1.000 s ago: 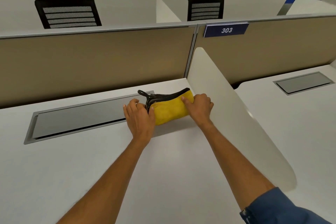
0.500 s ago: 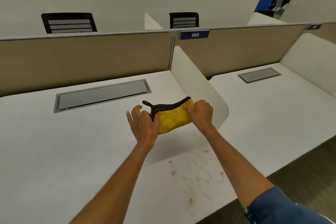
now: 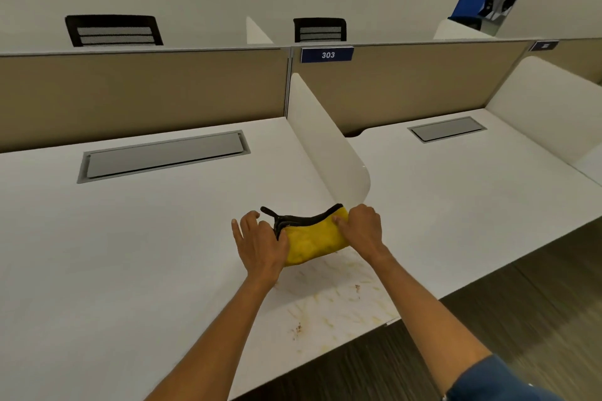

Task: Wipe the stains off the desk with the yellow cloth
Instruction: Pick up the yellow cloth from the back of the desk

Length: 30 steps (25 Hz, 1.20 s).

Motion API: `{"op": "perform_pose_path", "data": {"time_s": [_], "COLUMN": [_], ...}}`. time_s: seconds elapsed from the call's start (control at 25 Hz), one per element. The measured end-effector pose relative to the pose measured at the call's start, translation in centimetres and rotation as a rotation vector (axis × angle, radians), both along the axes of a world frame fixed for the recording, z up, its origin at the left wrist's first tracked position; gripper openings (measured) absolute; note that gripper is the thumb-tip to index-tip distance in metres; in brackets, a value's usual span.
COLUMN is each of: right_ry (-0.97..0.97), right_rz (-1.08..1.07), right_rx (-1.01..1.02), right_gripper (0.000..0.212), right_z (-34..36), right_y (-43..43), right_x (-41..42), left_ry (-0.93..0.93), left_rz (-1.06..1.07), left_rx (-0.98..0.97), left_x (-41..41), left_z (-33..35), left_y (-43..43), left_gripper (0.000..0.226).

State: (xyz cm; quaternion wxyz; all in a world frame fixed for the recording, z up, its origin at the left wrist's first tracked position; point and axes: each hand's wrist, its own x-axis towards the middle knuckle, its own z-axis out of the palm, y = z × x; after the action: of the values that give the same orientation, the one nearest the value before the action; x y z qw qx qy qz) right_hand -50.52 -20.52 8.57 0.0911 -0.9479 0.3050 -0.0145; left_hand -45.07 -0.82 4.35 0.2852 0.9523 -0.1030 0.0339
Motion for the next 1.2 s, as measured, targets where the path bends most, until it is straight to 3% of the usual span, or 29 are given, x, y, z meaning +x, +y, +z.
{"op": "perform_pose_path", "data": {"time_s": [0.4, 1.08, 1.2], "right_ry": [0.091, 0.268, 0.227], "right_rz": [0.069, 0.057, 0.062], "right_rx": [0.03, 0.073, 0.03], "right_gripper": [0.053, 0.05, 0.047], "right_z": [-4.9, -6.1, -6.4], "right_y": [-3.1, -6.1, -6.0], "right_x": [-1.7, -4.3, -4.7], "left_ry": [0.023, 0.009, 0.036], "left_rz": [0.033, -0.083, -0.073], "left_rx": [0.089, 0.184, 0.189], "left_x": [-2.1, -3.3, -3.2], "left_z": [-3.3, -3.1, -4.1], "left_y": [-2.6, -4.9, -3.6], "left_gripper": [0.034, 0.033, 0.048]}}
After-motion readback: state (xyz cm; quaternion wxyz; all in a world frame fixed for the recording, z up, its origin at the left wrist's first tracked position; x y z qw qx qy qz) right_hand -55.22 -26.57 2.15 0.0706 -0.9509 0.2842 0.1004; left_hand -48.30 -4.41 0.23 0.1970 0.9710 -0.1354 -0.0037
